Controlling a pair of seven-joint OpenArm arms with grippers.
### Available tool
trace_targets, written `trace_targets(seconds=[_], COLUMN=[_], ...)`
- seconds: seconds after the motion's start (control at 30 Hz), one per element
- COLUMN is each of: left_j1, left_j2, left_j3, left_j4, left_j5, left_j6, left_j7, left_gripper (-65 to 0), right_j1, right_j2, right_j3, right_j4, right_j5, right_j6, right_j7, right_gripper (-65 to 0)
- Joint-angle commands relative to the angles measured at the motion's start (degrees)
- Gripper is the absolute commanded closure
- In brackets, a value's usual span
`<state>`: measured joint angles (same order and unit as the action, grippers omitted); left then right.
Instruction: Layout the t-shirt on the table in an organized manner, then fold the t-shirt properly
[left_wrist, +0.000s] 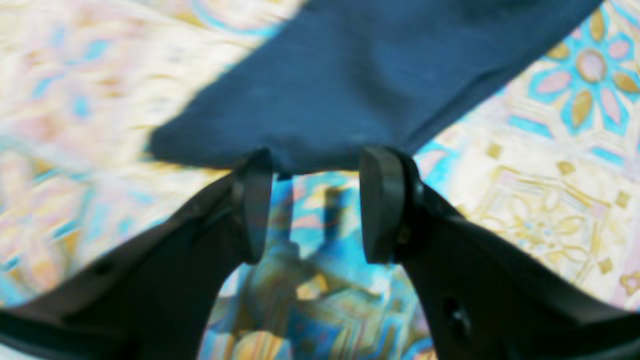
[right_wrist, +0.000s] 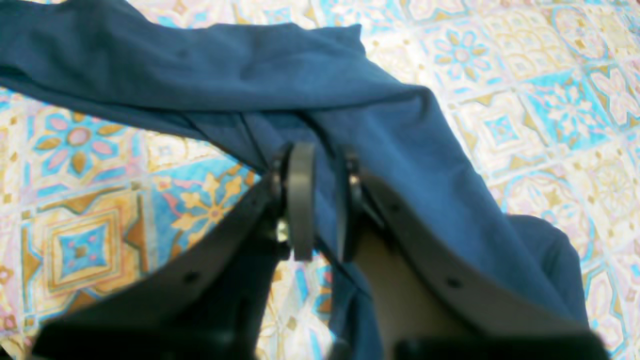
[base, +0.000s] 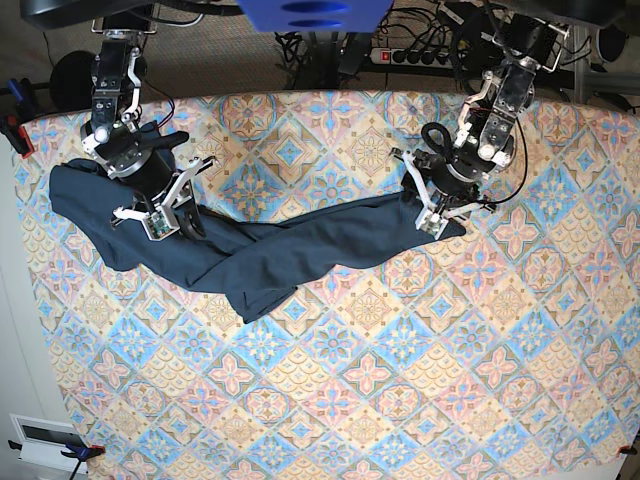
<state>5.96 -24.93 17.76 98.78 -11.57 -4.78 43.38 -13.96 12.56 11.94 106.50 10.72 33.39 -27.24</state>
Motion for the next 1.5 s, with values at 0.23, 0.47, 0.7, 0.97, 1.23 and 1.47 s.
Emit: trace_targets(seconds=[0.23, 0.47, 0.7, 0.97, 1.23, 1.47], left_j1=[-5.6, -5.7, 0.8, -0.9, -1.4, -1.2], left_j2=[-0.6, -0.2, -0.2, -2.2, -1.9, -4.0], left_j3=[5.8, 5.5, -11.9, -25.8, -25.4, -13.6], left_j4=[-5.0, 3.4, 10.9, 2.3, 3.2, 4.7], left_j5=[0.3, -1.0, -22.1, -35.2, -15.8, -0.6], left_j6=[0.3, -9.8, -21.1, -21.5, -21.5, -21.5], left_j7=[-1.1, -5.4, -5.4, 0.6, 2.3, 2.2], left_gripper=[-24.9, -9.0, -8.9, -9.1, -20.0, -32.5], right_j1=[0.5, 0.5, 0.5, 0.5, 0.5, -1.3], right_j2=[0.7, 0.7, 0.7, 0.7, 0.7, 0.7], right_j3=[0.2, 0.2, 0.7, 0.2, 0.2, 0.2], right_j4=[1.2, 1.2, 1.1, 1.2, 1.2, 1.2], right_j5=[0.8, 0.8, 0.8, 0.8, 0.8, 0.8], right_j6=[-0.1, -0.1, -0.1, -0.1, -0.1, -0.1], right_j7=[1.4, 1.5, 1.5, 1.5, 1.5, 1.7], right_gripper=[-6.9, -6.9, -6.9, -6.9, -6.9, -6.9])
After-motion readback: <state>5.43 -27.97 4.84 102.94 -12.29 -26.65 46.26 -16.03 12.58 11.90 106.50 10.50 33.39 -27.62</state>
